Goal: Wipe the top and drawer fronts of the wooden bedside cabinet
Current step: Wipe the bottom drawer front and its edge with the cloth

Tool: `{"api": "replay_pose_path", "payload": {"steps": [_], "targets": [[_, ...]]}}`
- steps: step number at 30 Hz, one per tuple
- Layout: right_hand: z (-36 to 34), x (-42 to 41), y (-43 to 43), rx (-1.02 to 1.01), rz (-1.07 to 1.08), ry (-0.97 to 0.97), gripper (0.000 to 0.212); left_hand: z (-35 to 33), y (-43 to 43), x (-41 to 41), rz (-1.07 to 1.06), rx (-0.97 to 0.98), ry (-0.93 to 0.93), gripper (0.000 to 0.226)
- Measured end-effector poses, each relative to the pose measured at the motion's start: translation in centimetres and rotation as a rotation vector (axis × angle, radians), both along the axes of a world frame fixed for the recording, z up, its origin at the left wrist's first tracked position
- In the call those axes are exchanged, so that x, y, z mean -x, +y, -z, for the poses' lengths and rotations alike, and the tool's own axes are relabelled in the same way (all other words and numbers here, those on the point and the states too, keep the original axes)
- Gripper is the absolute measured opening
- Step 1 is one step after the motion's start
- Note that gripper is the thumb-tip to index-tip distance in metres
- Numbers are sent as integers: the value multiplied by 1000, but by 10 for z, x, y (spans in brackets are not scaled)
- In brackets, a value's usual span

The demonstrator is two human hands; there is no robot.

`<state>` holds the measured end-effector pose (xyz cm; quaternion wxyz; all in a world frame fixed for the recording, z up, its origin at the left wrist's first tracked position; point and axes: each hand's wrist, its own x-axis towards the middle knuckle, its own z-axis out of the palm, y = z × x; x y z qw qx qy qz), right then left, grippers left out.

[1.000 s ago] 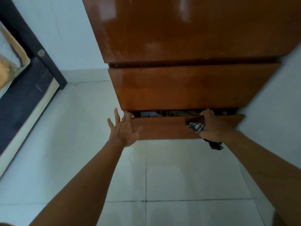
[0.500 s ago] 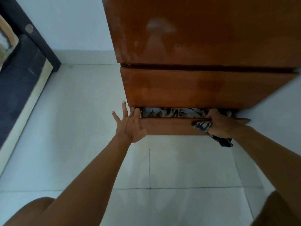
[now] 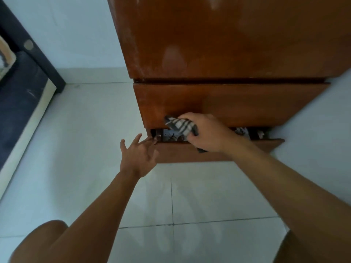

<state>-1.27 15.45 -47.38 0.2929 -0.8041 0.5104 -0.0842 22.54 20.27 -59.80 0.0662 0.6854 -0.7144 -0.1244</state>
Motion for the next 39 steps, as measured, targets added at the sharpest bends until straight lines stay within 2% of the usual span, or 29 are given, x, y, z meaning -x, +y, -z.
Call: {"api": "replay_pose_path", "payload": {"steps": [2, 6, 12, 19, 23, 29, 35, 39], "targets": [[32, -35, 9, 82, -59, 54, 51, 5, 5, -2, 12, 22, -1, 65], [92, -70, 22, 54, -39, 239, 52, 5, 7, -6, 56, 7, -29, 80], [110, -60, 12, 98, 3, 318, 44, 11, 13, -3, 67, -51, -130, 70], [122, 16, 12, 185, 10, 432, 46, 17, 27, 21, 28, -71, -209, 74], [121, 66, 9, 213, 45, 499, 47, 20, 29, 29, -4, -83, -243, 69], [116, 142, 6, 223, 138, 636, 47, 19, 26, 36, -49, -102, -243, 70], [115, 199, 2, 210, 250, 698, 50, 21, 27, 36, -65, -106, -257, 71], [120, 242, -3, 282, 315, 707, 53, 22, 27, 36, -73, -112, -281, 71]]}}
